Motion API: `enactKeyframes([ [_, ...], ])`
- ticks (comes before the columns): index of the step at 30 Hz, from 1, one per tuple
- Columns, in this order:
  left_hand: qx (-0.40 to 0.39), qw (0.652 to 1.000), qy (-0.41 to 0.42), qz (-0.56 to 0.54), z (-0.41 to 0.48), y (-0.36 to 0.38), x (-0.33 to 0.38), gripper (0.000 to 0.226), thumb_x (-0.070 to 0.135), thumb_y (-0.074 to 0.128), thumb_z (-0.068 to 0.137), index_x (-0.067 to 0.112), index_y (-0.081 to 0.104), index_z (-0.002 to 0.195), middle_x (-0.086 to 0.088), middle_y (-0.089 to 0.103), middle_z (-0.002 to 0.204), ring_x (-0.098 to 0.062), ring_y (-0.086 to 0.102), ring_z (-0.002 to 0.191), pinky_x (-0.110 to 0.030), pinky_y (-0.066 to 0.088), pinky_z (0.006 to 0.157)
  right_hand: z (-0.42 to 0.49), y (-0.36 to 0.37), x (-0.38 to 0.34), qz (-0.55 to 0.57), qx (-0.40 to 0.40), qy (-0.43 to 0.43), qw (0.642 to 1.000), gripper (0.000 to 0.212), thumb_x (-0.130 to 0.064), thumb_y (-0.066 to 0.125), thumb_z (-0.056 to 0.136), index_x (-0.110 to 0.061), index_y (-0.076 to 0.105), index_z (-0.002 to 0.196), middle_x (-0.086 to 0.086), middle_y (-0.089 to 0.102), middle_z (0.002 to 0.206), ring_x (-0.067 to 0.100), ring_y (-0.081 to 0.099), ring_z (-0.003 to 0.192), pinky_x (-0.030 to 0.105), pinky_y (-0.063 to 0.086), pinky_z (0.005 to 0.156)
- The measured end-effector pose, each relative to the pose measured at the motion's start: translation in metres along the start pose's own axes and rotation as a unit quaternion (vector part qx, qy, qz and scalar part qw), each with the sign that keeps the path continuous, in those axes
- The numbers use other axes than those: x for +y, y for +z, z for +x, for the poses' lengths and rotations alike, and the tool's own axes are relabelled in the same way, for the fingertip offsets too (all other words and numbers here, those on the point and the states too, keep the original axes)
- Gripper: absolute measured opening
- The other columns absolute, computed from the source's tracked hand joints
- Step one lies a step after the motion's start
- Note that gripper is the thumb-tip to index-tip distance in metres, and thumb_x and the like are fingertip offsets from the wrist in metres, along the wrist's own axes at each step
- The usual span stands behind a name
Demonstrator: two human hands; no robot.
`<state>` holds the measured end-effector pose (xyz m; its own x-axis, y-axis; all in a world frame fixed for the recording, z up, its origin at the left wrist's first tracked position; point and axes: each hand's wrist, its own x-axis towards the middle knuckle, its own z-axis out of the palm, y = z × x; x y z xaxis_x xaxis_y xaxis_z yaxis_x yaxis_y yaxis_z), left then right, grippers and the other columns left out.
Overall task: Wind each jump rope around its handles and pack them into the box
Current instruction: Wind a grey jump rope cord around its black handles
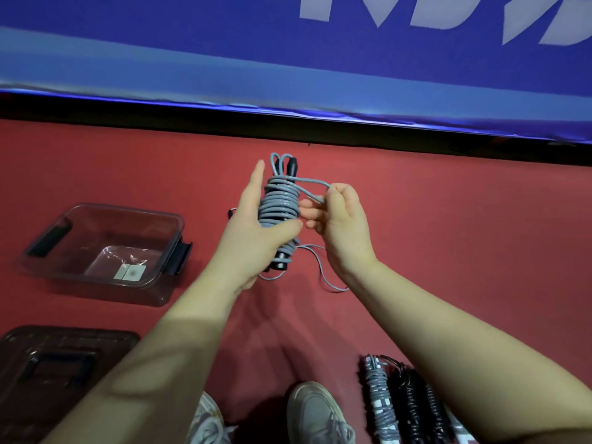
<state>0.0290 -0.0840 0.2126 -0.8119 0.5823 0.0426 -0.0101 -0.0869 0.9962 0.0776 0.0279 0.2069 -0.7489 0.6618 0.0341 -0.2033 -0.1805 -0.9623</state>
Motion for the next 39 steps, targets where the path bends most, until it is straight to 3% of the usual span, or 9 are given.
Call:
enactKeyframes([
  [6,-0.057,0.962,-0.036,-0.263,0.0,-0.005,0.001,0.071,0.0,0.057,0.066,0.02,0.045,0.133,-0.01,0.062,0.08,-0.024,0.056,0.056,-0.028,0.046,0.044,0.006,0.003,-0.01,0.122,0.002,0.081,0.989,0.022,-0.012,0.038,0.096,-0.017,0.052,0.08,-0.003,0.061,0.085,0.003,0.047,0.054,0.014,0.032,0.047],
  [11,-0.126,0.926,-0.021,-0.354,-0.002,-0.007,-0.01,0.081,0.007,0.064,0.061,0.014,0.039,0.137,-0.015,0.056,0.089,-0.023,0.055,0.061,-0.026,0.045,0.045,0.005,0.001,-0.025,0.348,-0.11,0.18,0.913,0.032,-0.025,0.038,0.097,-0.013,0.062,0.08,-0.003,0.067,0.092,0.001,0.045,0.058,0.013,0.032,0.053],
  [17,-0.172,0.923,-0.015,-0.344,-0.01,-0.012,-0.019,0.086,0.021,0.087,0.053,0.008,0.039,0.123,-0.013,0.061,0.09,-0.022,0.057,0.064,-0.029,0.046,0.048,0.018,0.002,-0.034,0.228,-0.05,0.375,0.897,0.026,-0.027,0.051,0.094,-0.01,0.058,0.076,0.0,0.063,0.06,0.007,0.054,0.042,0.014,0.046,0.049],
  [23,-0.149,0.971,-0.019,-0.185,-0.006,-0.009,-0.008,0.066,0.016,0.085,0.06,0.023,0.044,0.111,-0.002,0.064,0.087,-0.018,0.061,0.064,-0.031,0.05,0.048,0.015,0.002,-0.034,0.017,-0.079,0.256,0.963,0.016,-0.022,0.053,0.094,-0.016,0.058,0.08,0.0,0.053,0.066,0.004,0.047,0.049,0.01,0.041,0.043],
  [26,-0.116,0.992,0.04,0.004,-0.003,-0.007,-0.009,0.063,0.022,0.083,0.063,0.038,0.046,0.111,0.016,0.069,0.098,-0.005,0.066,0.082,-0.026,0.054,0.071,0.015,-0.001,-0.032,0.026,-0.043,0.217,0.975,0.017,-0.009,0.052,0.094,-0.012,0.057,0.078,-0.001,0.048,0.056,0.002,0.041,0.035,0.01,0.035,0.038],
  [29,-0.059,0.963,0.145,0.22,-0.001,-0.006,-0.011,0.064,0.039,0.073,0.067,0.05,0.045,0.123,0.013,0.056,0.12,-0.014,0.058,0.107,-0.021,0.043,0.097,0.013,0.002,-0.025,0.055,0.002,0.187,0.981,0.02,0.0,0.05,0.092,-0.009,0.056,0.075,0.002,0.048,0.054,0.003,0.035,0.032,0.013,0.03,0.036],
  [32,-0.001,0.916,0.224,0.333,-0.001,0.0,-0.012,0.07,0.037,0.064,0.074,0.022,0.044,0.14,0.014,0.045,0.117,-0.001,0.042,0.115,0.006,0.021,0.09,0.014,0.004,-0.025,0.066,0.039,0.16,0.984,0.022,0.001,0.051,0.091,-0.009,0.057,0.073,0.004,0.05,0.06,0.007,0.038,0.042,0.013,0.031,0.034],
  [35,-0.023,0.925,0.246,0.29,0.004,-0.002,-0.011,0.071,0.041,0.061,0.077,0.017,0.042,0.14,0.012,0.046,0.121,0.004,0.041,0.116,0.001,0.022,0.097,0.015,0.004,-0.028,0.023,0.013,0.119,0.993,0.024,-0.003,0.049,0.094,-0.009,0.058,0.073,0.002,0.048,0.059,0.006,0.036,0.042,0.013,0.029,0.037],
  [39,-0.097,0.984,0.151,-0.021,0.003,-0.009,-0.01,0.068,0.024,0.067,0.074,0.024,0.04,0.136,0.014,0.063,0.114,-0.002,0.059,0.103,-0.017,0.044,0.089,0.012,0.005,-0.041,0.03,-0.077,0.105,0.991,0.021,-0.007,0.05,0.095,-0.009,0.058,0.075,-0.008,0.055,0.047,0.0,0.047,0.04,0.011,0.041,0.046],
])
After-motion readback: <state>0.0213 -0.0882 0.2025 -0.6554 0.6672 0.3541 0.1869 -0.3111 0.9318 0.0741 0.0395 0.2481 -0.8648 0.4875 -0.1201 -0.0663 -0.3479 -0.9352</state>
